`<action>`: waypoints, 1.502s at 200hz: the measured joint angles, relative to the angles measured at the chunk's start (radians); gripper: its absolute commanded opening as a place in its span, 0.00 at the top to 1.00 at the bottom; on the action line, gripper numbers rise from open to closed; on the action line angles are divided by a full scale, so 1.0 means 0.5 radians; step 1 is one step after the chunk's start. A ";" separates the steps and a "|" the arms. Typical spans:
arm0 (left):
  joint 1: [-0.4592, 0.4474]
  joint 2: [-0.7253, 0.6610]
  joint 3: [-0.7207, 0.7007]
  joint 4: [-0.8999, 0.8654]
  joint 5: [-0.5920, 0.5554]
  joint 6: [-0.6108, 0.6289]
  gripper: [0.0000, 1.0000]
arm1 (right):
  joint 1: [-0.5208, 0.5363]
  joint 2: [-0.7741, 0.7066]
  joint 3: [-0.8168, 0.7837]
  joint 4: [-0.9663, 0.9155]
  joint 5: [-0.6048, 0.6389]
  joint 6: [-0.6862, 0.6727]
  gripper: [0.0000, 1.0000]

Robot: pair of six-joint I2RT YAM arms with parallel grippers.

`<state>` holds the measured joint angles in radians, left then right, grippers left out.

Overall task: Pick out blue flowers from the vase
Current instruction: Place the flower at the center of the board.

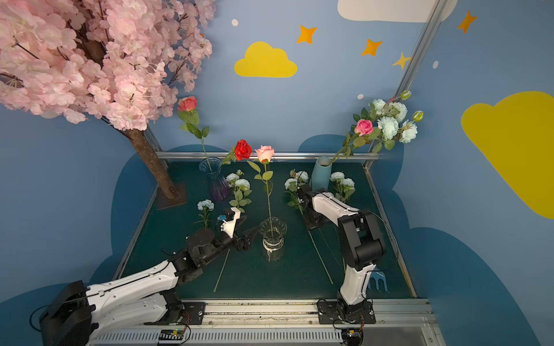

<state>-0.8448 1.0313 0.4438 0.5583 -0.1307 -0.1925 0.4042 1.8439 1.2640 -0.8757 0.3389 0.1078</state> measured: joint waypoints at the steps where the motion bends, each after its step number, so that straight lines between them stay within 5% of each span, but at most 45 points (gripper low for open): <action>1: 0.000 0.000 0.000 0.000 0.000 -0.001 0.23 | -0.004 0.004 0.002 0.000 -0.001 -0.001 1.00; 77: 0.002 0.020 0.000 0.024 0.000 -0.027 0.23 | -0.145 0.067 0.028 0.093 -0.083 -0.003 1.00; 124: 0.006 0.018 0.005 0.007 -0.002 -0.048 0.23 | -0.152 0.046 0.018 0.143 -0.113 0.016 0.65; 176: 0.073 -0.003 0.179 -0.365 -0.008 -0.170 0.22 | -0.091 -0.668 -0.377 0.476 -0.219 0.039 0.53; 252: 0.108 0.082 0.981 -1.330 0.146 -0.260 0.23 | 0.005 -1.895 -1.349 1.485 -0.448 0.121 0.37; 300: 0.093 0.516 1.765 -2.136 0.356 -0.211 0.29 | -0.007 -1.929 -1.416 1.713 -0.504 0.174 0.40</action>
<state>-0.7982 1.2892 1.3262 -0.5095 0.0475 -0.2977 0.4007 0.8795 0.5560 -0.0193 0.0868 0.1947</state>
